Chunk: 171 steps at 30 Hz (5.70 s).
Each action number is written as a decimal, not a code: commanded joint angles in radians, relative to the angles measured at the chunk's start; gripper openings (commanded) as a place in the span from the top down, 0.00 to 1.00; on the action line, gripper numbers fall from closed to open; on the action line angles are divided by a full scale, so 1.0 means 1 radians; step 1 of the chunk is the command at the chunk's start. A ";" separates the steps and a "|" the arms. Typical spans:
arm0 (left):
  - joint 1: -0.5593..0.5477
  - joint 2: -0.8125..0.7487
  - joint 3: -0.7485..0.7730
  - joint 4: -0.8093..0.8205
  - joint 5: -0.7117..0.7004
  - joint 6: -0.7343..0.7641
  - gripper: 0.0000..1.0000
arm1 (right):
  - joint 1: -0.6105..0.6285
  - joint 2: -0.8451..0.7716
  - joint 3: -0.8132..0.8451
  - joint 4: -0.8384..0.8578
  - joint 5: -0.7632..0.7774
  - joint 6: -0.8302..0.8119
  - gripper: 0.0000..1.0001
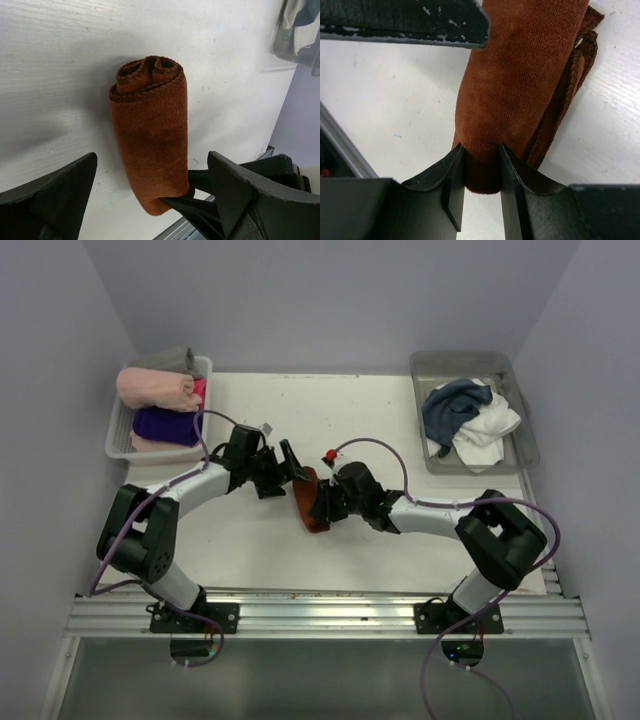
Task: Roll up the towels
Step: Roll the towel, then place the rolled towel into the container
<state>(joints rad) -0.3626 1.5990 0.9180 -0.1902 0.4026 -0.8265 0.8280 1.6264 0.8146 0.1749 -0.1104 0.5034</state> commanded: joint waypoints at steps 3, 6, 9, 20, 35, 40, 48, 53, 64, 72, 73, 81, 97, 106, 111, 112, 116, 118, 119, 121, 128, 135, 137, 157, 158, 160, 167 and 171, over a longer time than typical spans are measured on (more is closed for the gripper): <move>-0.028 0.030 -0.011 0.060 0.048 0.003 0.05 | -0.058 -0.025 -0.058 0.207 -0.189 0.165 0.67; -0.044 0.045 -0.018 0.069 0.051 -0.005 0.05 | -0.091 -0.023 -0.092 0.277 -0.239 0.216 0.67; -0.058 0.061 -0.018 0.078 0.056 -0.013 0.06 | -0.118 -0.020 -0.123 0.339 -0.278 0.262 0.66; -0.075 0.091 -0.025 0.117 0.062 -0.051 0.14 | -0.181 0.090 -0.233 0.610 -0.373 0.420 0.68; -0.091 0.136 -0.030 0.143 0.051 -0.088 0.26 | -0.222 0.196 -0.288 0.803 -0.414 0.521 0.68; -0.091 0.141 -0.031 0.152 0.051 -0.097 0.34 | -0.231 0.257 -0.302 0.885 -0.437 0.563 0.67; -0.091 0.139 -0.019 0.156 0.042 -0.109 0.64 | -0.236 0.251 -0.305 0.868 -0.433 0.546 0.44; -0.085 0.099 0.016 0.072 -0.019 -0.086 0.66 | -0.234 0.124 -0.292 0.679 -0.387 0.459 0.28; -0.044 0.021 0.157 -0.152 -0.176 -0.034 0.68 | -0.236 -0.363 -0.180 -0.004 -0.082 0.106 0.22; 0.125 -0.079 0.393 -0.331 -0.283 0.029 0.68 | -0.234 -0.508 -0.126 -0.258 0.075 0.006 0.21; 0.146 -0.091 0.418 -0.362 -0.289 0.035 0.68 | -0.236 -0.511 -0.124 -0.265 0.078 0.007 0.21; 0.372 -0.120 0.608 -0.399 -0.308 0.037 0.67 | -0.236 -0.502 -0.123 -0.275 0.064 -0.005 0.21; 0.533 0.025 0.860 -0.295 -0.297 -0.121 0.68 | -0.236 -0.481 -0.118 -0.272 0.031 0.004 0.21; 0.622 0.202 0.961 -0.186 -0.311 -0.290 0.68 | -0.234 -0.500 -0.118 -0.290 0.023 0.011 0.21; 0.651 0.318 1.052 -0.178 -0.297 -0.350 0.69 | -0.234 -0.508 -0.115 -0.302 0.020 0.015 0.21; 0.654 0.344 1.055 -0.149 -0.289 -0.365 0.69 | -0.234 -0.514 -0.117 -0.302 0.018 0.015 0.21; 0.668 0.392 1.056 -0.103 -0.248 -0.402 0.69 | -0.234 -0.527 -0.118 -0.318 0.029 0.015 0.21; 0.674 0.397 1.047 -0.089 -0.243 -0.424 0.69 | -0.233 -0.530 -0.118 -0.324 0.034 0.012 0.21; 0.674 0.394 1.027 -0.086 -0.249 -0.428 0.69 | -0.233 -0.533 -0.120 -0.327 0.035 0.014 0.21; 0.676 0.378 1.003 -0.074 -0.284 -0.430 0.69 | -0.233 -0.537 -0.126 -0.325 0.038 0.015 0.21; 0.700 0.381 0.935 -0.066 -0.324 -0.410 0.70 | -0.234 -0.565 -0.143 -0.341 0.046 0.017 0.21; 0.709 0.406 0.860 -0.095 -0.335 -0.372 0.71 | -0.234 -0.566 -0.144 -0.344 0.049 0.023 0.21; 0.708 0.395 0.814 -0.100 -0.361 -0.355 0.71 | -0.234 -0.569 -0.149 -0.344 0.054 0.027 0.21; 0.712 0.432 0.989 -0.042 -0.349 -0.333 0.71 | -0.230 -0.539 -0.129 -0.339 0.046 0.049 0.21; 0.712 0.432 0.983 -0.034 -0.352 -0.333 0.71 | -0.230 -0.537 -0.127 -0.341 0.048 0.047 0.21; 0.714 0.432 0.943 0.020 -0.341 -0.333 0.71 | -0.228 -0.534 -0.124 -0.344 0.051 0.046 0.21; 0.712 0.412 0.692 0.153 -0.344 -0.322 0.71 | -0.221 -0.531 -0.129 -0.334 0.054 0.053 0.21; 0.714 0.395 0.539 0.273 -0.355 -0.323 0.70 | -0.219 -0.534 -0.130 -0.341 0.057 0.055 0.21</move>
<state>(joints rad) 0.3351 2.0087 1.5517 0.0353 0.0738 -1.1835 0.6022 1.0927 0.6598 -0.1688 -0.0692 0.5468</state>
